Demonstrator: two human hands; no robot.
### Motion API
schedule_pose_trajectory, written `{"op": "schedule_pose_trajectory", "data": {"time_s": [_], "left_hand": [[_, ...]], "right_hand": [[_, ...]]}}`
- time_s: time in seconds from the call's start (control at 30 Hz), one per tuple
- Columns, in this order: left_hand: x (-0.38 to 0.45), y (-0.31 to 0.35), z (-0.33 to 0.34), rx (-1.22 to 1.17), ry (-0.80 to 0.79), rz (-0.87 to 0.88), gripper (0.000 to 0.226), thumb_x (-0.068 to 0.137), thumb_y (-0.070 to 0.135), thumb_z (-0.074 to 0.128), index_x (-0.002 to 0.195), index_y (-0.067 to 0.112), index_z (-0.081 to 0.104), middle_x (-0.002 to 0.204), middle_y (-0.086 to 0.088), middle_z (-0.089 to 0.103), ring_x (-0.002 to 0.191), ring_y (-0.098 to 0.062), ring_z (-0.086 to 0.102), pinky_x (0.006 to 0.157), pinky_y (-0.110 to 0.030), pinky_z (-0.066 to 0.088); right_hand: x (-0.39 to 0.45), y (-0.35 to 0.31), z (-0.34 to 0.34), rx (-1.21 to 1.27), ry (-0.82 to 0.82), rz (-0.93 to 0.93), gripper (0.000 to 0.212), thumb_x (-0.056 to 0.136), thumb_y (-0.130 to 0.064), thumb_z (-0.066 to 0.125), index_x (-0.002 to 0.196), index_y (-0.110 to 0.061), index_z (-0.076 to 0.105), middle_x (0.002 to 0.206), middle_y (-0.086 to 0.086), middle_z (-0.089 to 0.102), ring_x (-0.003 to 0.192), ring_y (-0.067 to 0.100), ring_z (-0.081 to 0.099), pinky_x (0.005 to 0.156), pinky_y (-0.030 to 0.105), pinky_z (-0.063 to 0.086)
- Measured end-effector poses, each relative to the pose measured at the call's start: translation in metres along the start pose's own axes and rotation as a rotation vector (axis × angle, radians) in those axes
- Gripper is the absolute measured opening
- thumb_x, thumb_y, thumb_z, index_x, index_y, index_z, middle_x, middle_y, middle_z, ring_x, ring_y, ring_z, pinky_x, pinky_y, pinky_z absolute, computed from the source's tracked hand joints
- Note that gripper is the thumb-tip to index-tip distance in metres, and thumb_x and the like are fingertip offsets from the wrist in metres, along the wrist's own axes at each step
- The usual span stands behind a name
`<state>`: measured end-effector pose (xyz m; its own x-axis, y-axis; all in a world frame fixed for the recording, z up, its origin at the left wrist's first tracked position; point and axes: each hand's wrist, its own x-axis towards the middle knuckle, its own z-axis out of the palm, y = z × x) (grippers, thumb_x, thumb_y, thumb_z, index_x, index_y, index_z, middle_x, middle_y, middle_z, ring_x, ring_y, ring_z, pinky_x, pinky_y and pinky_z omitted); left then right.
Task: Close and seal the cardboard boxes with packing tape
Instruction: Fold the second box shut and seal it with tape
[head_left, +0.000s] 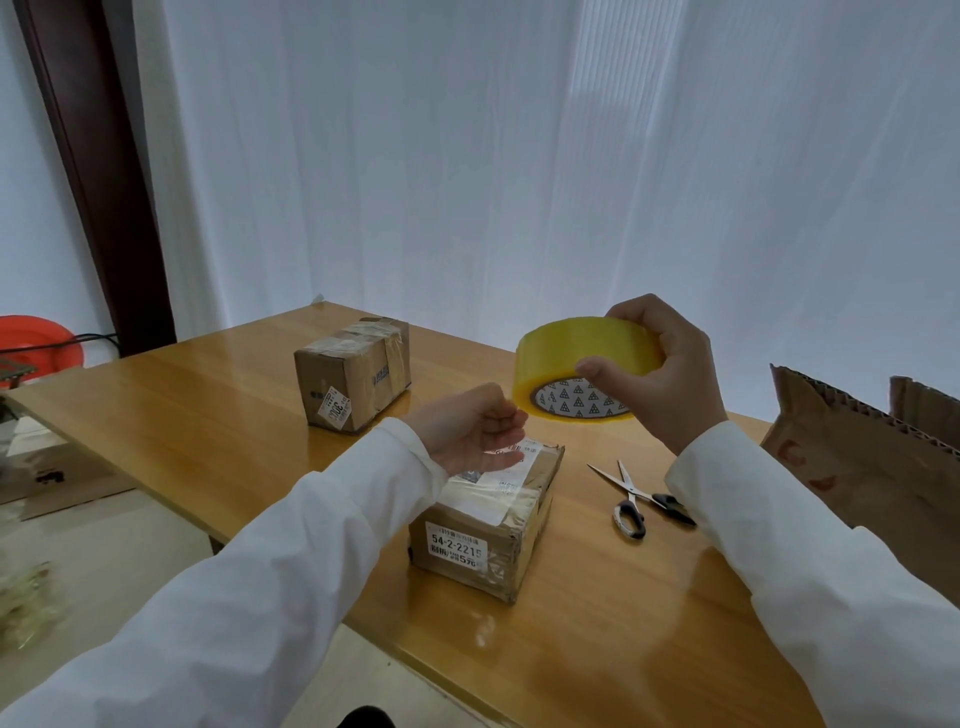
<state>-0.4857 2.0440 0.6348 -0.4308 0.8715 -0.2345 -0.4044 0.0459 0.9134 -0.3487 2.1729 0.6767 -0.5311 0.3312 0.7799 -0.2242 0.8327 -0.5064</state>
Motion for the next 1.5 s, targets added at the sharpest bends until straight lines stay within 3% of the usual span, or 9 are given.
{"op": "schedule_pose_trajectory", "data": {"time_s": [0.2, 0.33, 0.43, 0.53, 0.8, 1.0, 1.2, 1.37, 1.5], "left_hand": [[0.000, -0.008, 0.006, -0.175, -0.063, -0.012, 0.020, 0.095, 0.016, 0.047, 0.079, 0.007, 0.055, 0.075, -0.004, 0.057, 0.070, -0.014, 0.054, 0.074, -0.030, 0.049], [0.005, -0.008, 0.012, -0.013, 0.090, 0.083, 0.019, 0.095, 0.007, 0.043, 0.079, 0.005, 0.053, 0.067, -0.004, 0.060, 0.064, -0.012, 0.060, 0.061, -0.025, 0.054], [0.005, -0.004, 0.012, 0.210, 0.226, 0.235, 0.022, 0.094, 0.005, 0.039, 0.077, 0.006, 0.052, 0.074, -0.009, 0.062, 0.070, -0.014, 0.062, 0.072, -0.026, 0.052], [0.004, -0.007, 0.017, 0.133, 0.284, 0.282, 0.021, 0.094, 0.006, 0.038, 0.077, 0.006, 0.051, 0.073, -0.008, 0.059, 0.068, -0.014, 0.060, 0.067, -0.024, 0.053], [-0.003, -0.004, 0.014, -0.309, 0.163, -0.072, 0.024, 0.090, 0.021, 0.061, 0.073, 0.006, 0.052, 0.058, -0.002, 0.055, 0.041, -0.008, 0.052, 0.051, -0.023, 0.053], [-0.001, -0.002, 0.015, -0.010, 0.165, -0.087, 0.029, 0.092, 0.010, 0.056, 0.063, 0.007, 0.053, 0.047, 0.001, 0.052, 0.039, -0.005, 0.049, 0.052, -0.020, 0.052], [-0.003, 0.015, 0.011, 0.540, 0.503, 0.406, 0.030, 0.092, 0.010, 0.045, 0.063, 0.014, 0.047, 0.066, -0.006, 0.050, 0.066, -0.019, 0.049, 0.074, -0.036, 0.047], [-0.014, 0.023, 0.010, 0.481, 0.539, 0.568, 0.017, 0.097, 0.018, 0.040, 0.088, 0.016, 0.055, 0.083, 0.003, 0.062, 0.086, -0.016, 0.060, 0.084, -0.035, 0.049], [-0.014, 0.025, 0.013, 0.052, 0.403, 0.363, 0.019, 0.099, 0.016, 0.035, 0.083, 0.017, 0.045, 0.075, 0.000, 0.070, 0.072, -0.014, 0.066, 0.075, -0.032, 0.051]], "right_hand": [[0.002, 0.001, -0.004, 0.057, 0.039, 0.054, 0.040, 0.055, -0.062, 0.063, 0.082, -0.034, 0.053, 0.078, -0.014, 0.055, 0.070, 0.000, 0.053, 0.056, 0.008, 0.042], [-0.002, 0.005, -0.004, 0.016, -0.029, 0.062, 0.040, 0.054, -0.063, 0.064, 0.082, -0.037, 0.052, 0.080, -0.015, 0.056, 0.075, 0.004, 0.056, 0.055, 0.010, 0.044], [-0.004, 0.008, -0.004, -0.074, -0.102, 0.069, 0.042, 0.054, -0.067, 0.061, 0.083, -0.039, 0.050, 0.085, -0.017, 0.055, 0.080, 0.006, 0.056, 0.057, 0.015, 0.044], [0.000, 0.007, -0.004, -0.098, -0.116, 0.039, 0.044, 0.055, -0.069, 0.060, 0.085, -0.038, 0.049, 0.084, -0.018, 0.055, 0.079, 0.007, 0.055, 0.057, 0.015, 0.043], [0.003, 0.003, -0.004, -0.079, -0.083, 0.015, 0.041, 0.053, -0.068, 0.062, 0.080, -0.040, 0.050, 0.080, -0.017, 0.056, 0.074, 0.003, 0.056, 0.054, 0.010, 0.042], [0.001, 0.006, -0.009, -0.155, -0.129, 0.000, 0.044, 0.053, -0.070, 0.061, 0.083, -0.039, 0.050, 0.080, -0.020, 0.054, 0.076, 0.006, 0.055, 0.058, 0.017, 0.040], [0.002, 0.016, -0.012, -0.350, -0.235, -0.016, 0.055, 0.054, -0.074, 0.061, 0.086, -0.030, 0.052, 0.072, -0.012, 0.056, 0.068, 0.008, 0.056, 0.056, 0.012, 0.037], [-0.004, 0.026, -0.017, -0.409, -0.245, 0.025, 0.060, 0.053, -0.080, 0.051, 0.089, -0.033, 0.053, 0.080, -0.008, 0.058, 0.074, 0.016, 0.056, 0.060, 0.015, 0.039], [0.003, 0.012, -0.009, -0.593, -0.316, 0.020, 0.069, 0.057, -0.089, 0.052, 0.094, -0.031, 0.055, 0.084, -0.010, 0.057, 0.078, 0.015, 0.054, 0.067, 0.026, 0.041]]}}
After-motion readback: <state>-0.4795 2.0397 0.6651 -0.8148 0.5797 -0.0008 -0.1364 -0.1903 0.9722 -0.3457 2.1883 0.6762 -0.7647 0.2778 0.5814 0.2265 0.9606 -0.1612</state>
